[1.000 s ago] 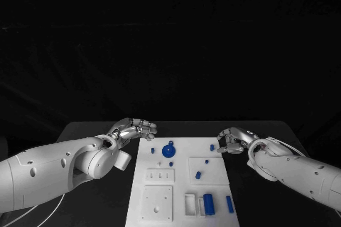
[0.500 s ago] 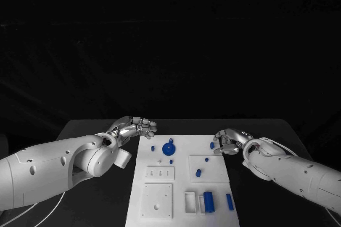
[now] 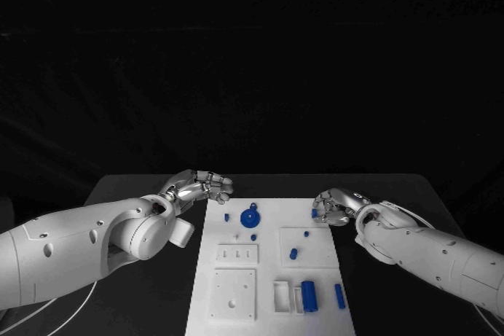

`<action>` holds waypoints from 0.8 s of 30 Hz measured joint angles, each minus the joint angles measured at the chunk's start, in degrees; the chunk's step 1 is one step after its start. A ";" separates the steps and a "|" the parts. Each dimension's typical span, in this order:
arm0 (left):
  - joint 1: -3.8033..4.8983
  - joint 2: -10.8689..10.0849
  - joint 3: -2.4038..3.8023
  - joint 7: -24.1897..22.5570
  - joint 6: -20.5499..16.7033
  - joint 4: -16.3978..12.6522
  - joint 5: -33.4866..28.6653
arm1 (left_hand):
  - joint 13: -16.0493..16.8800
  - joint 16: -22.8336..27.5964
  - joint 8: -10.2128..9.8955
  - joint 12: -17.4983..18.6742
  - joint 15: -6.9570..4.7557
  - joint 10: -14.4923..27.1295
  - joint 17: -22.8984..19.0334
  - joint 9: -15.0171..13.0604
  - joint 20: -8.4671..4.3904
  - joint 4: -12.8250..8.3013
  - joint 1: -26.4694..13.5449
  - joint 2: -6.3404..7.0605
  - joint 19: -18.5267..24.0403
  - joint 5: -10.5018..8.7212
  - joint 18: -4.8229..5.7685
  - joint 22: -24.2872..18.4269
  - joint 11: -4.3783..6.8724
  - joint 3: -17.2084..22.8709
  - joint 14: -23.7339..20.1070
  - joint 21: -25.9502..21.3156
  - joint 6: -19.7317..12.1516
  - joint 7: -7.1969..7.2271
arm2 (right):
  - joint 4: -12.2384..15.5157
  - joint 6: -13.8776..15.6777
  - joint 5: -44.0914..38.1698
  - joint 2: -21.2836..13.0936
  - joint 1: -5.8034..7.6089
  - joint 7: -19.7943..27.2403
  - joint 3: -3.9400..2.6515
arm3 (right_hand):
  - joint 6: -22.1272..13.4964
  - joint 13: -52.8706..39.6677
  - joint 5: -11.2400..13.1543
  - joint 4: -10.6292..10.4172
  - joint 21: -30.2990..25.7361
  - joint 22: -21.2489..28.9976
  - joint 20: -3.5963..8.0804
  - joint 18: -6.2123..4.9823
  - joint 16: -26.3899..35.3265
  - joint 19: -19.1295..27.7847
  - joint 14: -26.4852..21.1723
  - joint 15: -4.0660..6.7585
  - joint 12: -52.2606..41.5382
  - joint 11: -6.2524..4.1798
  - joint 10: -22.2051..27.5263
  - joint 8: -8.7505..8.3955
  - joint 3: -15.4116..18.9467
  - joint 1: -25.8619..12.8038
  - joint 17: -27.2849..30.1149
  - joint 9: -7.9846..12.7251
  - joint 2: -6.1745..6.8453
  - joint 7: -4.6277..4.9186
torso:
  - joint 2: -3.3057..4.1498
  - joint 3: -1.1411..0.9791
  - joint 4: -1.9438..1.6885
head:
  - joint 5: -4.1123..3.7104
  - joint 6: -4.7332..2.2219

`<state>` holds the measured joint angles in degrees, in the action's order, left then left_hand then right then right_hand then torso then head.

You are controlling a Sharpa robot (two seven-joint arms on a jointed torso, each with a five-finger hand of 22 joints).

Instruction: Assemble the parts on the task board

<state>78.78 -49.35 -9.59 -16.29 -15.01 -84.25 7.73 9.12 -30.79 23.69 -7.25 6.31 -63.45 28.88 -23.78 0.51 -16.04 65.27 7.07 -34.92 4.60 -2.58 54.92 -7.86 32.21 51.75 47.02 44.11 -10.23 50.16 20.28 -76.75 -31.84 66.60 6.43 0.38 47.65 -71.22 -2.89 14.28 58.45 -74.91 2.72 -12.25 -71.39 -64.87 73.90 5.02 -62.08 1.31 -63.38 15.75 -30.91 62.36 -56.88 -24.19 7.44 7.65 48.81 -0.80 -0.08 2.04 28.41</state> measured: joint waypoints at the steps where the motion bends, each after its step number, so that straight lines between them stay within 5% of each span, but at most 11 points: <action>1: 0.00 -0.01 0.00 0.00 0.00 0.00 0.01 | 0.00 0.00 0.00 0.00 0.00 0.00 0.00 0.00 0.00 0.00 0.00 0.00 0.00 0.00 0.00 0.00 0.00 0.00 0.00 0.00 0.00 0.00 | -0.03 0.00 -0.02 0.05 0.00 0.00 0.00 | 0.09 0.05 0.00 -0.09 0.00 0.00 0.00 0.00 0.00 0.00 0.00 0.00 0.00 0.00 0.00 0.21 -0.49 0.00 -0.05 -0.03 0.00 -0.09 | 0.01 -0.01 0.00 | 0.00 0.03; 24: 0.00 0.03 0.00 0.06 0.07 0.07 0.07 | 0.05 0.22 0.00 0.00 0.00 0.00 0.06 -0.05 0.00 0.00 0.00 0.00 0.00 -0.17 0.01 0.00 0.00 0.00 0.00 0.00 0.00 0.00 | -0.10 -0.23 -0.81 0.49 -0.06 0.00 0.02 | 2.66 0.04 0.00 -0.22 0.02 0.01 -0.10 -0.02 0.22 0.08 0.21 0.19 -0.45 -0.21 -0.43 2.17 -4.85 0.23 -0.52 -0.88 -0.23 -1.01 | -0.07 -0.07 0.02 | 0.09 0.32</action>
<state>78.78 -49.32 -9.59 -16.23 -14.95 -84.19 7.80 9.17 -30.57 23.68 -7.25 6.31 -63.45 28.94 -23.83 0.51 -16.04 65.27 7.07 -34.92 4.43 -2.58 54.92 -7.86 32.21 51.75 47.02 44.11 -10.23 50.06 20.04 -77.56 -31.34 66.54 6.42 0.40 50.32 -71.19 -2.89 14.06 58.47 -74.91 2.63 -12.26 -71.16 -64.78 74.11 5.21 -62.53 1.11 -63.81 17.92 -35.76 62.59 -57.40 -25.07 7.21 6.65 48.75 -0.87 -0.06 2.13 28.73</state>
